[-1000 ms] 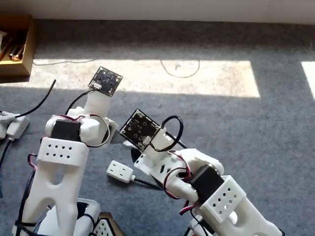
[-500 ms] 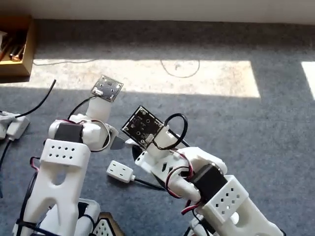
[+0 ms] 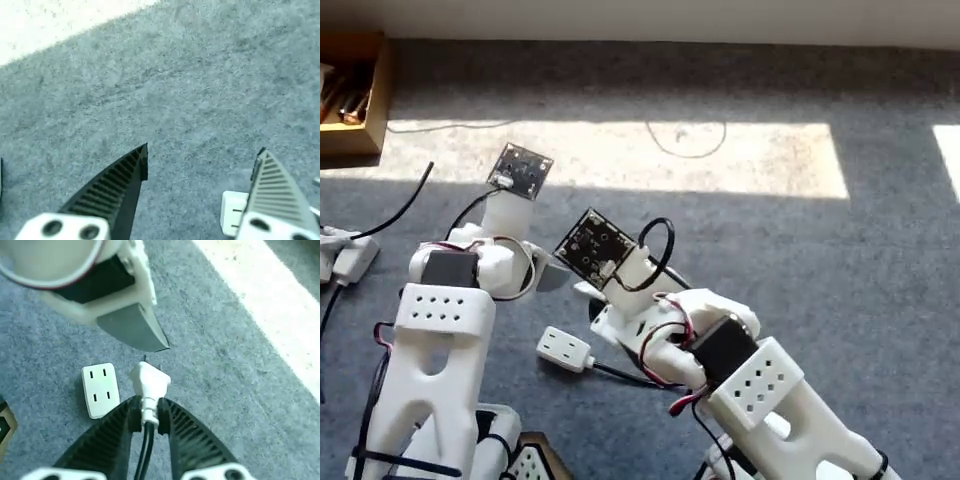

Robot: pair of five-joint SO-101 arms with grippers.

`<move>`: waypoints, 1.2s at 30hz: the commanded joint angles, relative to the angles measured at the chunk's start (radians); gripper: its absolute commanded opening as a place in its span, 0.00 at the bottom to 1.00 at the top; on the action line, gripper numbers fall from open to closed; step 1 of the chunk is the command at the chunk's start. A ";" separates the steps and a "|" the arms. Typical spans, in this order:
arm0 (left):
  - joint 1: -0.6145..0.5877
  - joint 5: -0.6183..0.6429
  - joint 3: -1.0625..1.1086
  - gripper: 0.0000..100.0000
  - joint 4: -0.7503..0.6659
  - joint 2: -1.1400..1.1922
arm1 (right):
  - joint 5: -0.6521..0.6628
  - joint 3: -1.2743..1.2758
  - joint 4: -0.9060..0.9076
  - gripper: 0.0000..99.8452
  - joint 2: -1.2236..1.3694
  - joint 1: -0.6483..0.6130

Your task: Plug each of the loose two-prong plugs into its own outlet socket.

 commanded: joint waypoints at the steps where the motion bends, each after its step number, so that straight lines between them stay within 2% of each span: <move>1: 0.018 0.015 -0.059 0.34 -0.018 -0.010 | -0.012 -0.013 -0.033 0.01 0.001 -0.025; 8: 0.027 0.015 -0.031 0.34 -0.005 -0.010 | -0.012 -0.008 -0.041 0.01 0.002 -0.018; 14: 0.113 0.011 0.019 0.34 0.040 -0.010 | -0.012 -0.010 -0.064 0.01 0.002 0.048; 20: 0.107 0.009 0.019 0.34 0.040 -0.010 | -0.012 -0.008 -0.061 0.01 0.002 0.050; 22: 0.038 0.008 0.010 0.34 0.028 -0.010 | -0.012 -0.004 -0.059 0.01 0.002 0.050; 25: -0.137 0.009 0.012 0.34 -0.106 -0.002 | -0.002 -0.002 -0.016 0.01 0.004 0.050; 28: -0.289 0.014 0.044 0.34 -0.196 -0.002 | 0.077 -0.001 0.038 0.01 0.005 0.044; 31: -0.357 0.011 0.105 0.34 -0.245 -0.002 | 0.140 -0.008 0.094 0.01 0.031 0.042; 36: -0.380 0.012 0.271 0.34 -0.391 -0.002 | 0.278 -0.160 0.231 0.01 0.202 0.001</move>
